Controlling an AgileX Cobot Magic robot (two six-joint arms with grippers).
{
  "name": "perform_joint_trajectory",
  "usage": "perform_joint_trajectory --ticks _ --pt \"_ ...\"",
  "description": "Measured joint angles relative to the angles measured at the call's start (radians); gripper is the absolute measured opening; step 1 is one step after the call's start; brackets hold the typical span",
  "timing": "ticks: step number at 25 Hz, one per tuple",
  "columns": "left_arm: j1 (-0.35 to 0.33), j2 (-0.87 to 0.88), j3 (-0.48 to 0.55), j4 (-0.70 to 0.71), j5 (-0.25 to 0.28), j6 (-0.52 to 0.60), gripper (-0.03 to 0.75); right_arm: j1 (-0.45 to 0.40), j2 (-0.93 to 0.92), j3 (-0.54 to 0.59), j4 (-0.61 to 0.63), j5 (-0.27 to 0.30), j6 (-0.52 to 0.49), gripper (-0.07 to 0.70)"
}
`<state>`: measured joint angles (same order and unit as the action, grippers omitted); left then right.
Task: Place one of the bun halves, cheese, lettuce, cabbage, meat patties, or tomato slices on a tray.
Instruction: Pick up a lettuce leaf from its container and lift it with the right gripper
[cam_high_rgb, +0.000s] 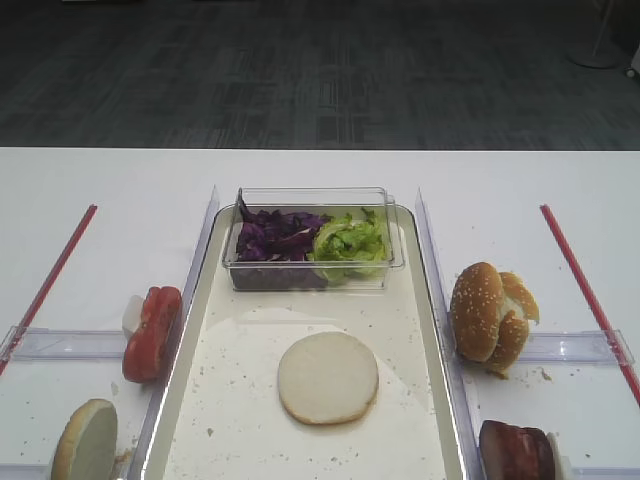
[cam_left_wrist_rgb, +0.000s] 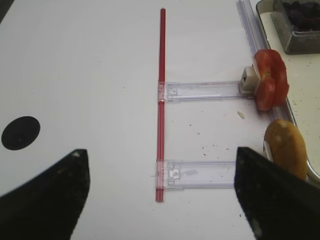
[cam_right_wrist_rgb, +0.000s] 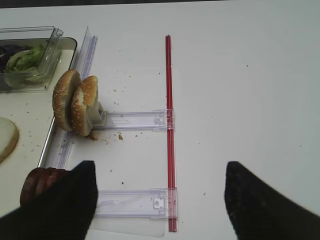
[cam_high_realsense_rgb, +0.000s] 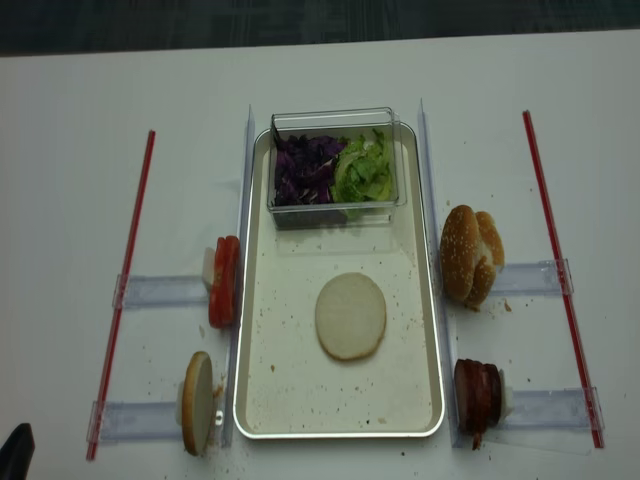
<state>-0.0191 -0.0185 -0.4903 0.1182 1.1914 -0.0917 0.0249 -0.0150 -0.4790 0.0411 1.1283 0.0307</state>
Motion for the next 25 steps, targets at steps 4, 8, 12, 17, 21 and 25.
perform_joint_trajectory --ticks 4,8,12,17,21,25 --pt "0.000 0.000 0.000 0.000 0.000 0.000 0.545 0.000 0.000 0.000 0.000 0.000 0.000 0.552" --pt "0.000 0.000 0.000 0.000 0.000 0.000 0.545 0.000 0.000 0.000 0.000 0.000 0.000 0.552" --pt "0.000 0.000 0.000 0.000 0.000 0.000 0.545 0.000 0.000 0.000 0.000 0.000 0.000 0.552" --pt "0.000 0.000 0.000 0.000 0.000 0.000 0.545 0.000 0.000 0.000 0.000 0.000 0.000 0.552" --pt "0.000 0.000 0.000 0.000 0.000 0.000 0.545 0.000 0.000 0.000 0.000 0.000 0.000 0.552" --pt "0.000 0.000 0.000 0.000 -0.001 0.000 0.545 0.000 0.000 0.000 0.000 0.000 0.006 0.561"
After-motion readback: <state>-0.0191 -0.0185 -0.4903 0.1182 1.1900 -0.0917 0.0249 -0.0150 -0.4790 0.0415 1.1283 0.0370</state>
